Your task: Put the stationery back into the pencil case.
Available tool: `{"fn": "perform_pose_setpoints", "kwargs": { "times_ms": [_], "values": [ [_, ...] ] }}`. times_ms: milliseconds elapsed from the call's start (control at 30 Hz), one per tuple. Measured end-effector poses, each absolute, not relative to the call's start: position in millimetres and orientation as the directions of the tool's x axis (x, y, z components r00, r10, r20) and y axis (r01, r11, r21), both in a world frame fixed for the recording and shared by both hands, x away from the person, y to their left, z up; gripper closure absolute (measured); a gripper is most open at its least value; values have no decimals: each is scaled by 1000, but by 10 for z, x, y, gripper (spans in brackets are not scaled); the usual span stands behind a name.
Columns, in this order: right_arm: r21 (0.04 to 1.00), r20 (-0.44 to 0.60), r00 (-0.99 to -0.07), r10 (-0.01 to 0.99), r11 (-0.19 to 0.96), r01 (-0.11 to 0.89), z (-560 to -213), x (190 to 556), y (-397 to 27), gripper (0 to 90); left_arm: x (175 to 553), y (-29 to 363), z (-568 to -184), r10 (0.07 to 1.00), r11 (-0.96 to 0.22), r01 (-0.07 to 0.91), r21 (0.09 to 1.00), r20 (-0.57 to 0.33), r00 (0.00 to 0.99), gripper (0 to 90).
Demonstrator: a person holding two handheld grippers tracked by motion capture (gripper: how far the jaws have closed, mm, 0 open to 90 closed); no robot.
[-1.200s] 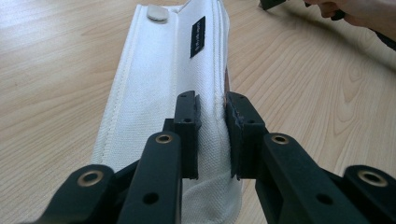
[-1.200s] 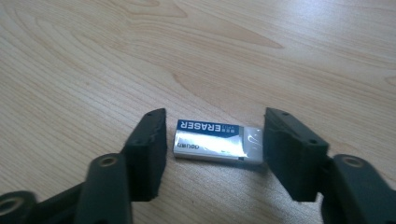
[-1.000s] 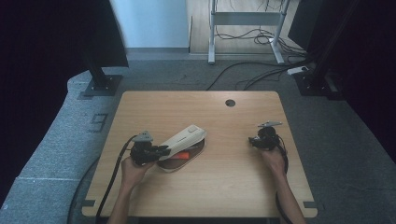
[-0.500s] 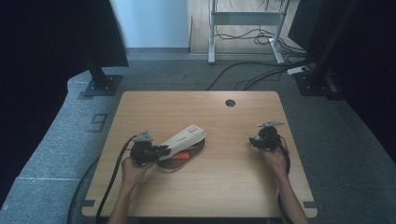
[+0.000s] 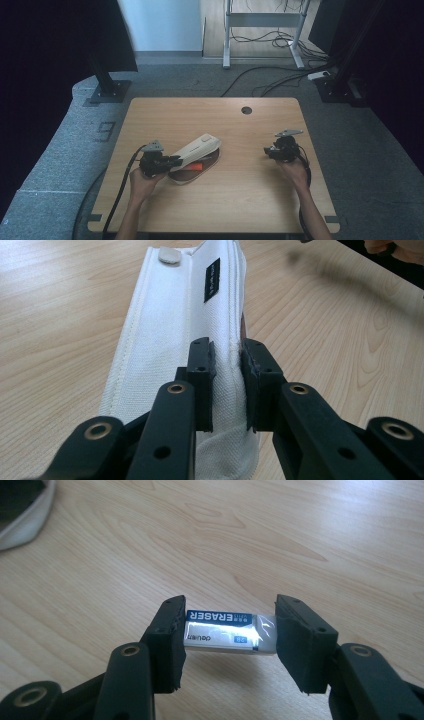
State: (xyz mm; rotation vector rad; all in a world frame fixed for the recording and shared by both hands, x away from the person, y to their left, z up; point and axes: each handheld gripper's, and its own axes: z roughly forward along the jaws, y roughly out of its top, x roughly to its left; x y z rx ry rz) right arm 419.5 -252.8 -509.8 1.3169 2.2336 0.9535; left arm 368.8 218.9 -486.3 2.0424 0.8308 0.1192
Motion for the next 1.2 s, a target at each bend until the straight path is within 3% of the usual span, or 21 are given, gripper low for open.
{"fn": "perform_pose_setpoints", "kwargs": {
  "times_ms": [1200],
  "values": [
    [735,49,-643,764,409,541,-4979,4148,-1885,470,3695,2196,-4865,593,-346,523,779,-250,765,763]
  ]
}}
